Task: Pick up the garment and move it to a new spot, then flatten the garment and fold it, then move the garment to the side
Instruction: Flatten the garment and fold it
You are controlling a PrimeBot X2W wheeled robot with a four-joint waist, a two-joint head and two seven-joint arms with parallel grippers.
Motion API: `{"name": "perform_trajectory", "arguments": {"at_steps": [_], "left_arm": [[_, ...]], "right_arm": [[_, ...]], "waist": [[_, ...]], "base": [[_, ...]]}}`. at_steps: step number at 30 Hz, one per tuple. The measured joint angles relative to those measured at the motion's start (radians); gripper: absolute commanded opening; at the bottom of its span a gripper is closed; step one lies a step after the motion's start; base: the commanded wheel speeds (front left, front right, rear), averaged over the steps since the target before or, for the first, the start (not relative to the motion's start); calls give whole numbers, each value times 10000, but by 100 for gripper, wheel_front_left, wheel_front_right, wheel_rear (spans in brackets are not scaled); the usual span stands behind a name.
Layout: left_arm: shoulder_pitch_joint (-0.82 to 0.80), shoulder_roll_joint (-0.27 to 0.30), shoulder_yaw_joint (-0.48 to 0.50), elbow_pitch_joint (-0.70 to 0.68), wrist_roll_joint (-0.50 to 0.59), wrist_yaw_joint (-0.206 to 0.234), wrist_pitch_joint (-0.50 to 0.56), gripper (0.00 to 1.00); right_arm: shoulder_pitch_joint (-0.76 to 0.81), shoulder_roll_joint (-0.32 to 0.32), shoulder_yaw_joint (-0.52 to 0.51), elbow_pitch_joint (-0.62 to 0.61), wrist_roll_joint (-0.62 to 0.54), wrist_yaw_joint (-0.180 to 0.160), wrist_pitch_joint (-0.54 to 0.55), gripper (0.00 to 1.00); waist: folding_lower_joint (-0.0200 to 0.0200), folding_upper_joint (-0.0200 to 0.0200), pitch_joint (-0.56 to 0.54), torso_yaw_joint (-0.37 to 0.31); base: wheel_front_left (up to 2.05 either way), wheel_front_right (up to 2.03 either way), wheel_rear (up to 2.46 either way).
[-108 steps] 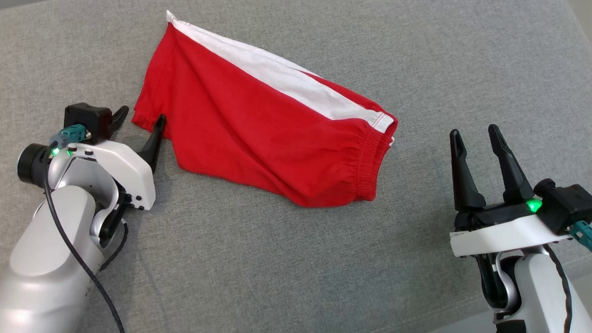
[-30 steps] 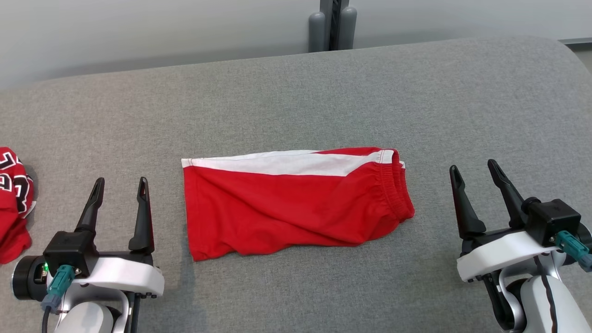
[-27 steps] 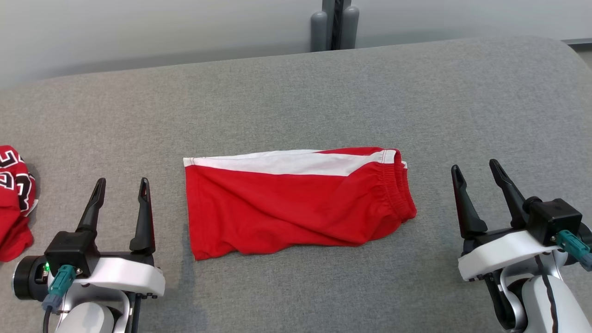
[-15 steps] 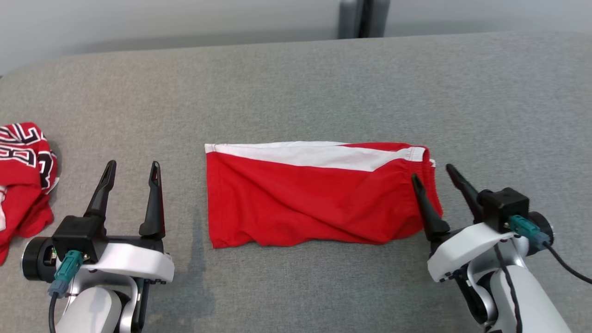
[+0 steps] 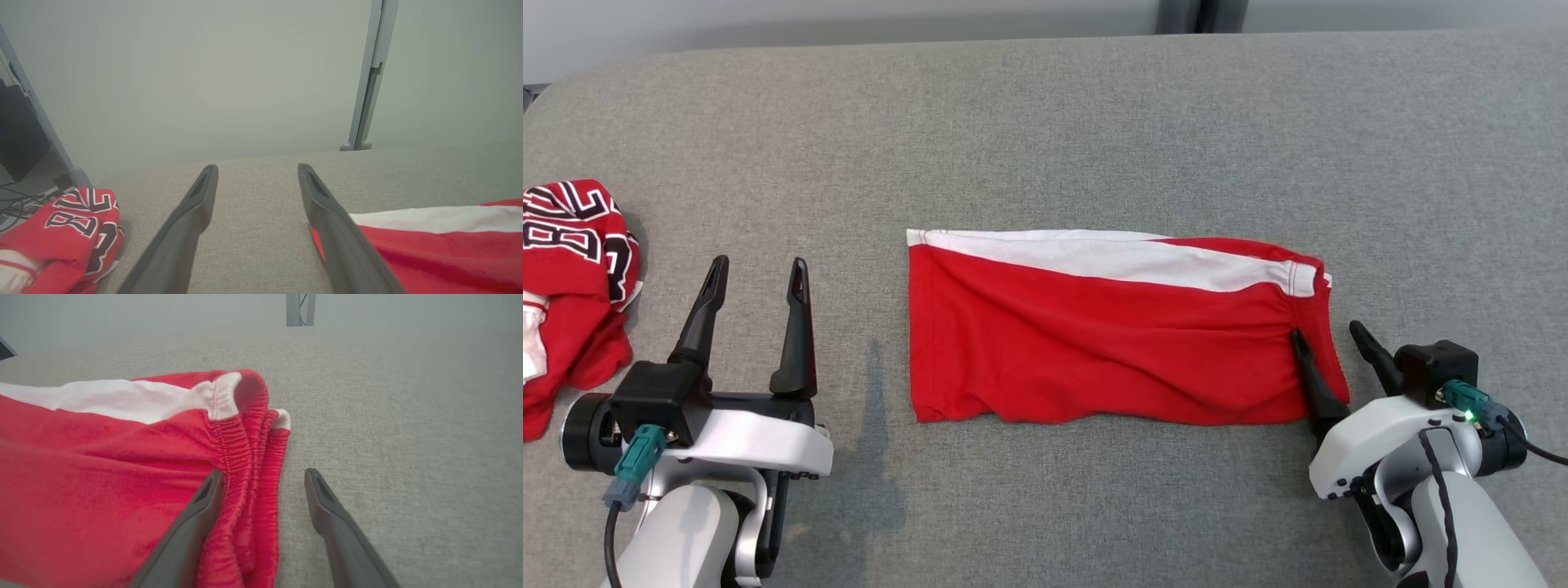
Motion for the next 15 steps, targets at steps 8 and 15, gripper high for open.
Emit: {"name": "perform_trajectory", "arguments": {"at_steps": [8, 15], "left_arm": [[-53, -33, 46, 2, -15, -65, -59, 100], [-49, -77, 36, 58, -75, -86, -90, 100]], "right_arm": [[-251, -2, 245, 769, 437, 0, -165, 70], [-449, 0, 686, 1152, 1106, 0, -307, 0]], "waist": [[0, 0, 17, 54], [0, 0, -64, 46]], "base": [[0, 0, 0], [0, 0, 0]]}}
